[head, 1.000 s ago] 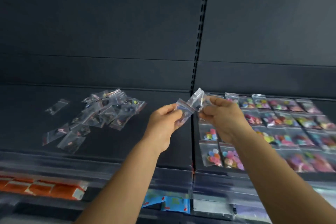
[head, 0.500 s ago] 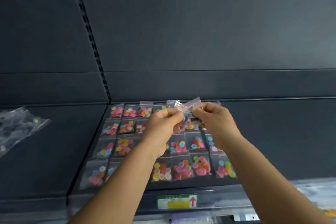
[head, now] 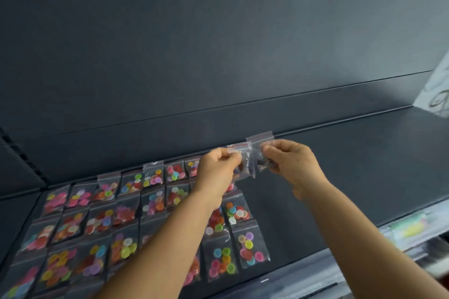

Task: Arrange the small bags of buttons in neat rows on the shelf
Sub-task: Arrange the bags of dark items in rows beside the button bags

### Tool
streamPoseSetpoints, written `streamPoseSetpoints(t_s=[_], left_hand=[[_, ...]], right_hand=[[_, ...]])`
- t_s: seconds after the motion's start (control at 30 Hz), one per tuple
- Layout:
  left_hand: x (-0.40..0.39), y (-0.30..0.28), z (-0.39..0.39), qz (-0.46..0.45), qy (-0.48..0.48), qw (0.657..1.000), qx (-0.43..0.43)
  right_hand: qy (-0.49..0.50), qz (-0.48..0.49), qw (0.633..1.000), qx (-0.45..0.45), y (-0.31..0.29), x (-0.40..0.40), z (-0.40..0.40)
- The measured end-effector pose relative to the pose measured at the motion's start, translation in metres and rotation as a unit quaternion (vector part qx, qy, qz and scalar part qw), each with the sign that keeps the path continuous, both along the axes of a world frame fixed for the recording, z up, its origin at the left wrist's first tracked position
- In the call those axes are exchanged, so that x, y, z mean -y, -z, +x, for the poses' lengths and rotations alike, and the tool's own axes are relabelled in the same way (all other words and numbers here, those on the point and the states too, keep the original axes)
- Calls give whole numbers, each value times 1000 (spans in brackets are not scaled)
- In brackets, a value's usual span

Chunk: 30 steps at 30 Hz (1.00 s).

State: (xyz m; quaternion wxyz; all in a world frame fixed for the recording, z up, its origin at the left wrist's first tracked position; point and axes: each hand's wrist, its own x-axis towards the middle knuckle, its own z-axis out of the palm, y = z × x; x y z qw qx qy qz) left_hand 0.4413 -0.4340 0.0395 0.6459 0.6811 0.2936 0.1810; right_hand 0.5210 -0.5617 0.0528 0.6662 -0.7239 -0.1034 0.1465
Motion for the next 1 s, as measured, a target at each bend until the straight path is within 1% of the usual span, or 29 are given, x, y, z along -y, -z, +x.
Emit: streamPoseSetpoints(t_s=[0.1, 0.2, 0.33, 0.43, 0.6, 0.73, 0.83, 0.97, 1.0], left_hand=[[9, 3, 22, 32, 11, 999, -3], [21, 8, 39, 30, 16, 999, -4], [35, 15, 65, 22, 12, 1000, -14], [44, 21, 90, 16, -12, 1000, -17], [54, 30, 131, 44, -53, 997, -45], [64, 42, 153, 97, -69, 987, -105], [71, 49, 163, 169, -84, 973, -136], [71, 47, 173, 229, -92, 957, -151], [70, 47, 173, 255, -90, 951, -152]], right_hand=[[45, -52, 997, 33, 7, 15, 21], [55, -77, 995, 31, 16, 26, 41], [43, -114, 991, 49, 23, 37, 70], [27, -144, 987, 68, 28, 43, 98], [-22, -214, 972, 93, 40, 52, 145], [-66, -276, 950, 128, 51, 58, 173], [-80, -279, 948, 129, 57, 57, 185], [-87, -268, 949, 139, 62, 50, 195], [-93, -267, 947, 149, 63, 50, 196]])
